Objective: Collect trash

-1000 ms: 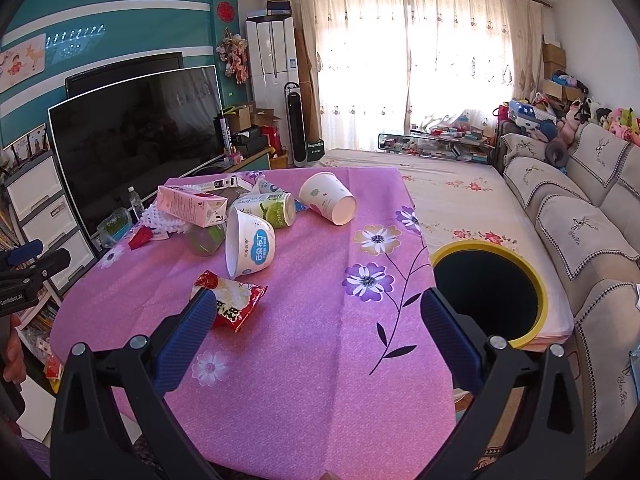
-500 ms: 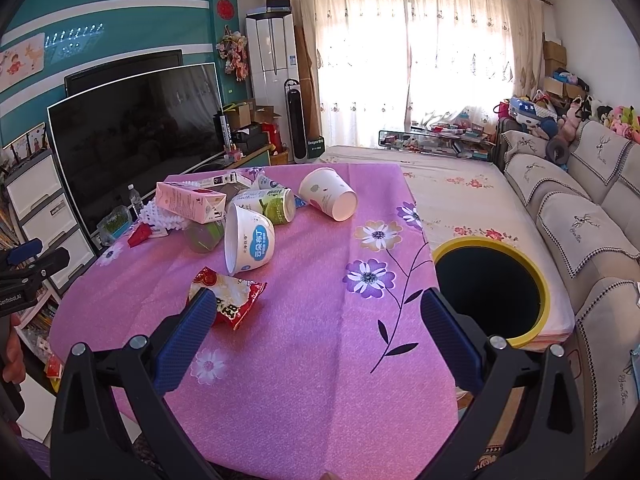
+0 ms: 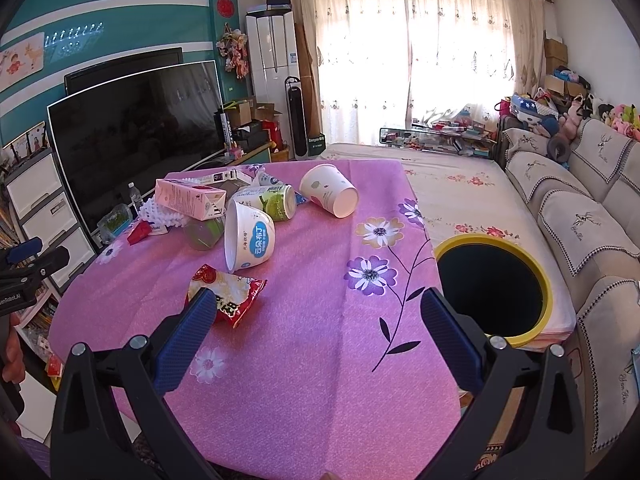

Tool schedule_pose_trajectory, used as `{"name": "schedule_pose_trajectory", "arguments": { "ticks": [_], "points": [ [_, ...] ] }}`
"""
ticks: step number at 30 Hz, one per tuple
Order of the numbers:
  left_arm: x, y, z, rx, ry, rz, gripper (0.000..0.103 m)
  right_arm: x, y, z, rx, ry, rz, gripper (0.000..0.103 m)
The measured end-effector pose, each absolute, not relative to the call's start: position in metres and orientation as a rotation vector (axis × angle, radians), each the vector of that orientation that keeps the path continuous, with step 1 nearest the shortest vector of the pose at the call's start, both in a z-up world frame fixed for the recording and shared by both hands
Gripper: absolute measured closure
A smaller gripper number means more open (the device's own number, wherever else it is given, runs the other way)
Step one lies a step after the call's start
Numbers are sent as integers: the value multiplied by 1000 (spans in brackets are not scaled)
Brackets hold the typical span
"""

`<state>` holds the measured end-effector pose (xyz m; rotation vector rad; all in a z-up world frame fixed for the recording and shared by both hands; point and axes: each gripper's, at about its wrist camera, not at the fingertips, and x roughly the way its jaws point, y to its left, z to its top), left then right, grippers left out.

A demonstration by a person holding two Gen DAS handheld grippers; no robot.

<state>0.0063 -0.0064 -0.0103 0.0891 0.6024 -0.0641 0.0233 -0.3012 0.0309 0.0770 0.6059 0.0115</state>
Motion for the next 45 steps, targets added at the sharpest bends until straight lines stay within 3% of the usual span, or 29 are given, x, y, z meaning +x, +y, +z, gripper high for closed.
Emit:
{"name": "schedule_pose_trajectory", "arguments": {
  "ticks": [31, 32, 34, 36, 45],
  "points": [
    [33, -2, -28, 73, 659, -71, 4, 66, -269, 34, -18, 665, 141, 6],
    [35, 0, -29, 71, 663, -71, 4, 73, -263, 35, -24, 670, 167, 7],
    [40, 1, -32, 69, 668, -68, 4, 91, -251, 32, -38, 704, 201, 23],
    [44, 4, -35, 65, 675, -64, 4, 111, -242, 27, -38, 738, 219, 30],
    [68, 15, -44, 49, 698, -53, 4, 193, -225, -6, -50, 891, 143, 41]
  ]
}}
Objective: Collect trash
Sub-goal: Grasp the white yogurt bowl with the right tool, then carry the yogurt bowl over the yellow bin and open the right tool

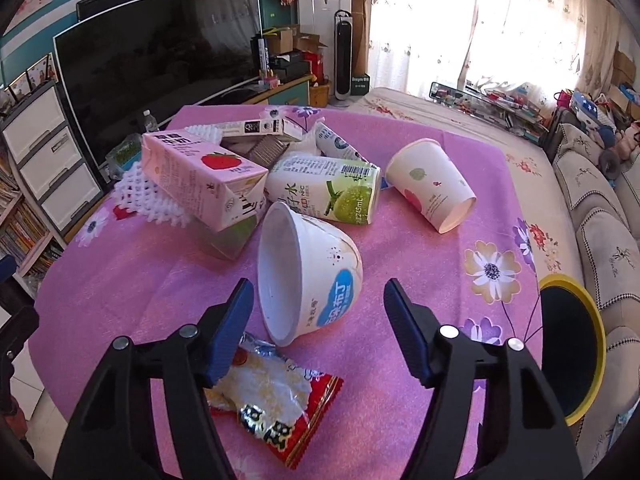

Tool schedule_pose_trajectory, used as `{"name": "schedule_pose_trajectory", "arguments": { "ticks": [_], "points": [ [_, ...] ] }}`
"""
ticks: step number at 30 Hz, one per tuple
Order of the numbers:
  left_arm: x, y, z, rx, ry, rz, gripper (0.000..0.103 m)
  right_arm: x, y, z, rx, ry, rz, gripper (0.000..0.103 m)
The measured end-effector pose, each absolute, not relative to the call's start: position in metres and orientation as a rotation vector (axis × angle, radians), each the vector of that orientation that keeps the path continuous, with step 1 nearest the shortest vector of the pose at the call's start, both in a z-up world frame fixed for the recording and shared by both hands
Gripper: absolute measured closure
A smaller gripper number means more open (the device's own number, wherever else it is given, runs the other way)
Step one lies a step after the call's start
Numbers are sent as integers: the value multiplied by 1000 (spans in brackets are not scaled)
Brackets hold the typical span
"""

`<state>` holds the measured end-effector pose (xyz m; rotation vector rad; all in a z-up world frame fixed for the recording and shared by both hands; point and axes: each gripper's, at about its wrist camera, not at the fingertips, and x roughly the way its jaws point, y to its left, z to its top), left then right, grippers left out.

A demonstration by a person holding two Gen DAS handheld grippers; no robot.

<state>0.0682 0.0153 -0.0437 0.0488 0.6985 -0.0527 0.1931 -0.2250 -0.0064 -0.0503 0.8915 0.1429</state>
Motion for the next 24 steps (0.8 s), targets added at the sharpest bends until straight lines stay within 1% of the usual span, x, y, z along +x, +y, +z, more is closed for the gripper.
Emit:
{"name": "schedule_pose_trajectory", "arguments": {
  "ticks": [2, 4, 5, 7, 8, 9, 10, 13, 17, 21, 24],
  "points": [
    [73, 18, -46, 41, 700, -54, 4, 204, -228, -13, -45, 913, 127, 47],
    [78, 18, -48, 39, 701, -54, 4, 211, -234, -17, -34, 926, 111, 60],
    [79, 18, -49, 40, 702, -55, 4, 214, -238, -18, -21, 932, 106, 64],
    [83, 17, -51, 44, 705, -58, 4, 220, -247, -20, 10, 946, 111, 80],
    [84, 16, -52, 47, 707, -59, 4, 222, -251, -22, 22, 951, 112, 84],
    [86, 15, -53, 50, 711, -61, 4, 223, -255, -22, 31, 951, 111, 92],
    [87, 14, -54, 50, 714, -64, 4, 224, -259, -23, 43, 951, 114, 97],
    [90, 11, -57, 48, 721, -76, 4, 226, -272, -22, 111, 958, 158, 98],
    [92, 2, -57, 66, 721, -97, 4, 219, -301, -8, 194, 939, 185, 98],
    [91, -10, -57, 92, 716, -125, 4, 205, -365, 7, 272, 933, 116, 98],
    [91, -20, -57, 102, 720, -141, 4, 195, -431, 6, 291, 951, -32, 98]
  ]
}}
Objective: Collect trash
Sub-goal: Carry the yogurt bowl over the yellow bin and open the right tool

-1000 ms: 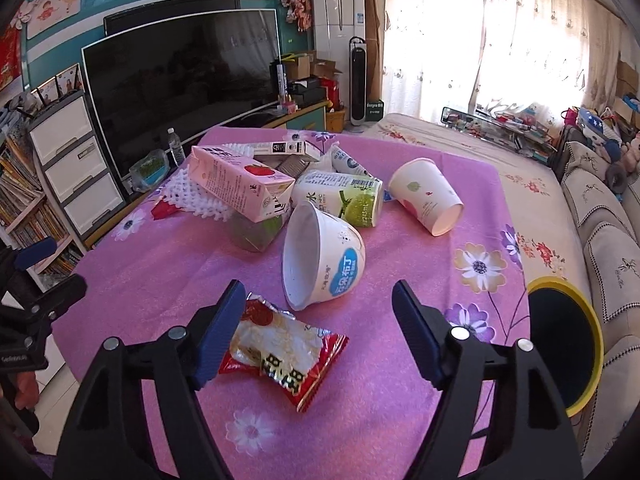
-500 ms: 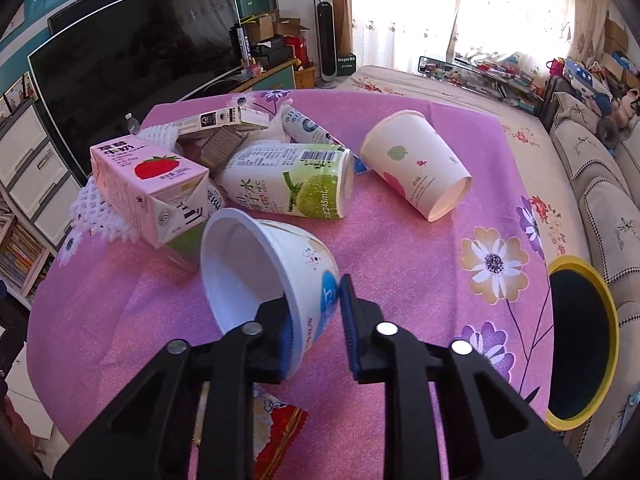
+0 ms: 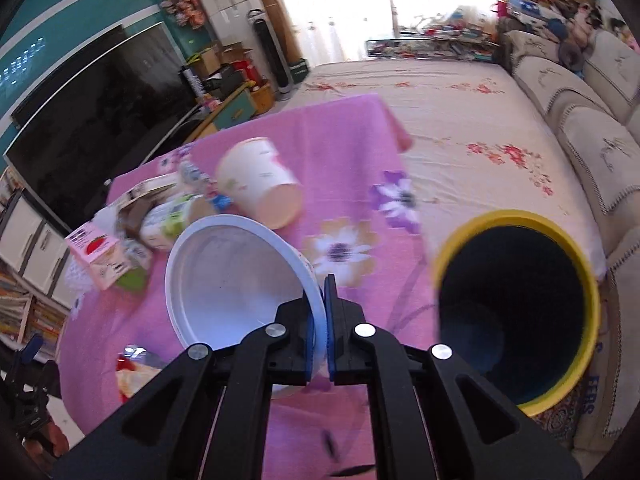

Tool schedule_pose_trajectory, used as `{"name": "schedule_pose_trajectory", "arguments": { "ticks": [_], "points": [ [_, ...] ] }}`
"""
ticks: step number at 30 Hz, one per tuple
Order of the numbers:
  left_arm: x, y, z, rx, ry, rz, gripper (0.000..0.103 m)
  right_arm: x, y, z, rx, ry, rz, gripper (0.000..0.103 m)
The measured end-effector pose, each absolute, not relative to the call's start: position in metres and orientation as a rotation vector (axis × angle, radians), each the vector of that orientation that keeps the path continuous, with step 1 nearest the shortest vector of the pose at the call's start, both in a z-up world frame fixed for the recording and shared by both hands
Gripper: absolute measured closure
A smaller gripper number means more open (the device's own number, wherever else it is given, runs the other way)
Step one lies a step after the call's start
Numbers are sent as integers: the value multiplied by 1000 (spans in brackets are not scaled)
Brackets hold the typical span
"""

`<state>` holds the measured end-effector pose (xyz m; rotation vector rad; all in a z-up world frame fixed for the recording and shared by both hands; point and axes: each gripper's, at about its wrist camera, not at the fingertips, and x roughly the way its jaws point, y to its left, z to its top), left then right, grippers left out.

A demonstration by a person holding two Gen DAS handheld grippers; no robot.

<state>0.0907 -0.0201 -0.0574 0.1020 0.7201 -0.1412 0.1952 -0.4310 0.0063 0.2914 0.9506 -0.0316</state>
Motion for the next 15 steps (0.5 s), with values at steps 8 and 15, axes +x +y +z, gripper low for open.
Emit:
{"name": "schedule_pose_trajectory", "arguments": {
  "ticks": [8, 15],
  "points": [
    [94, -60, -66, 116, 760, -196, 4, 182, -555, -43, 333, 1077, -274, 98],
    [98, -96, -73, 157, 790, -228, 4, 196, -577, -76, 369, 1114, -298, 64]
  ]
}}
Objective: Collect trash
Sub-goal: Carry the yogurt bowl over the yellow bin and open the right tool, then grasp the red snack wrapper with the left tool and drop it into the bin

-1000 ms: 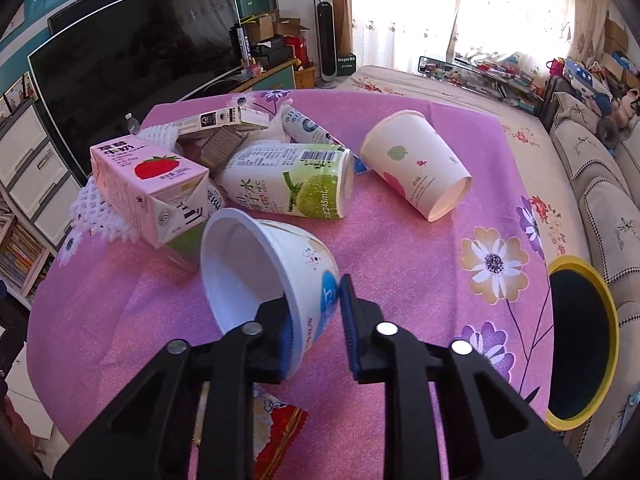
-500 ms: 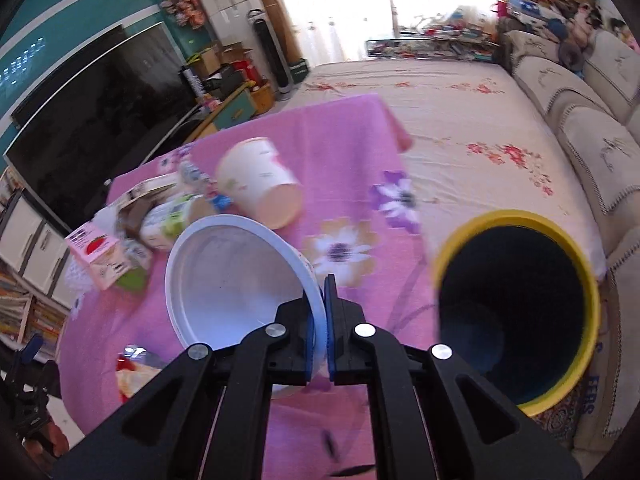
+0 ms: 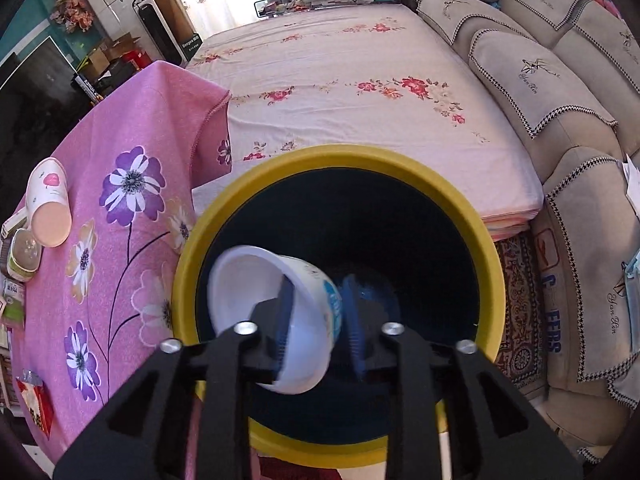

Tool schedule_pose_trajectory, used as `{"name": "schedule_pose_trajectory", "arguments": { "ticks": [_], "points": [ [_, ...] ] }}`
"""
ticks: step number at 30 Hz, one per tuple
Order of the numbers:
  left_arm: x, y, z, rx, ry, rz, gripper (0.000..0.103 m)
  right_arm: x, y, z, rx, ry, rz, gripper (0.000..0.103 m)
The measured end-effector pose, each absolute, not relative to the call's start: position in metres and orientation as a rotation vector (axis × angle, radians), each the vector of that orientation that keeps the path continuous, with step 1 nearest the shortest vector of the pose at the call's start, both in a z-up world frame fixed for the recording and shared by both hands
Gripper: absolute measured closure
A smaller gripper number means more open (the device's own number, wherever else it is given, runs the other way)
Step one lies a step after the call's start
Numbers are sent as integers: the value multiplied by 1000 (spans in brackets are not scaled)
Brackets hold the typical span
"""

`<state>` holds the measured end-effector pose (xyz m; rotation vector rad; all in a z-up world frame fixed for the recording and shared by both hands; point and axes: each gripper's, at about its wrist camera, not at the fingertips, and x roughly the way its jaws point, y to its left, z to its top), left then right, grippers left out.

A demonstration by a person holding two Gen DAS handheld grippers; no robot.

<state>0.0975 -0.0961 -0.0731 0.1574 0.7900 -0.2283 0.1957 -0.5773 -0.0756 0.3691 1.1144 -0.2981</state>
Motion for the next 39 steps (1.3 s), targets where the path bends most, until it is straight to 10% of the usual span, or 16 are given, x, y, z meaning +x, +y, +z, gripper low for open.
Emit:
{"name": "schedule_pose_trajectory", "arguments": {
  "ticks": [21, 28, 39],
  "points": [
    [128, -167, -128, 218, 961, -341, 4, 180, -540, -47, 306, 1033, -197, 59],
    [135, -161, -129, 142, 1003, -373, 57, 179, -538, -52, 302, 1035, -187, 59],
    [126, -187, -97, 182, 945, -465, 75, 166, -542, -40, 282, 994, -196, 59]
  ]
}}
